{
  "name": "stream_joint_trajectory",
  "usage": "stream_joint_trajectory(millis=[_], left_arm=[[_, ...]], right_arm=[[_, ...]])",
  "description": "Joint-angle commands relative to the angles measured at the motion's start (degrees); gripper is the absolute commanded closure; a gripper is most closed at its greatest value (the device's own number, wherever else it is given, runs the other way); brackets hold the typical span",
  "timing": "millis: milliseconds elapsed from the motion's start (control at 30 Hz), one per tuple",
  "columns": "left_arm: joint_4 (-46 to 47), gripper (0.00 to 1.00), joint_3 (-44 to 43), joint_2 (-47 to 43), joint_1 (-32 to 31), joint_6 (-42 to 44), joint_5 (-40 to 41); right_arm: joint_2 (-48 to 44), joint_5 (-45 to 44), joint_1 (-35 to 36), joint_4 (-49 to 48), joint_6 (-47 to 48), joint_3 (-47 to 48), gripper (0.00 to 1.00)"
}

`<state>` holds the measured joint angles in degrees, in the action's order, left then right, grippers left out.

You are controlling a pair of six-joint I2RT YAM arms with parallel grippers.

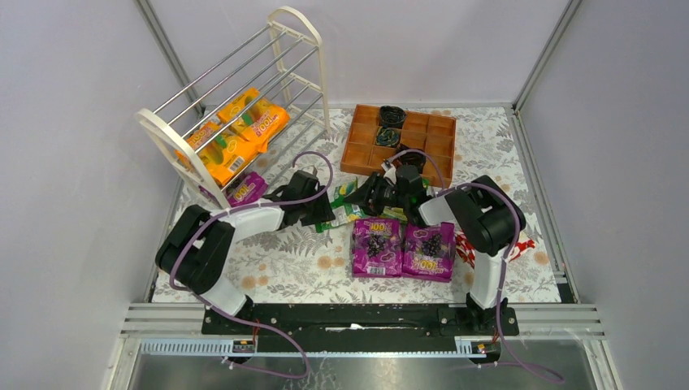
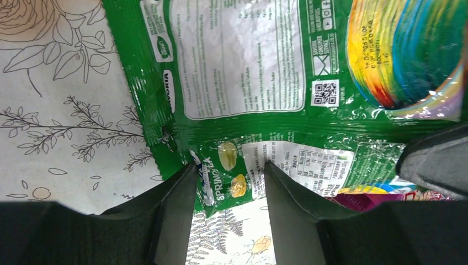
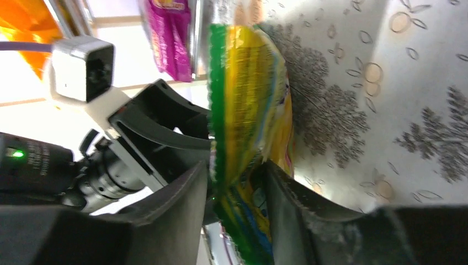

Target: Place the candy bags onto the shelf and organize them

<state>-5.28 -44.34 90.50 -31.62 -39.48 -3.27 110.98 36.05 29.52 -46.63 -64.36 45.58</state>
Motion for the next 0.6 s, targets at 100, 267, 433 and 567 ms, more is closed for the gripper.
stream_joint_trajectory(millis=[100, 267, 433, 567], left_arm=[[1.1, 0.48, 0.6, -2.1, -0.3, 0.0, -2.4], [0.6, 0.48, 0.5, -5.4, -0.3, 0.4, -2.4], [-2.3, 0.44, -0.5, -11.6, -0.4, 1.2, -1.8], [-6.4, 0.40, -2.3, -16.8, -0.4, 2.8, -0.8]], right_arm=[[1.3, 1.5, 1.0, -13.8, -7.2, -0.1, 0.61], [-0.9, -1.2, 1.1, -8.6, -4.3, -1.1, 0.72], [-2.9, -2.2, 1.0, -7.2, -3.9, -2.2, 0.80], [-5.1, -3.8, 1.0, -7.7, -5.0, -4.0, 0.94]])
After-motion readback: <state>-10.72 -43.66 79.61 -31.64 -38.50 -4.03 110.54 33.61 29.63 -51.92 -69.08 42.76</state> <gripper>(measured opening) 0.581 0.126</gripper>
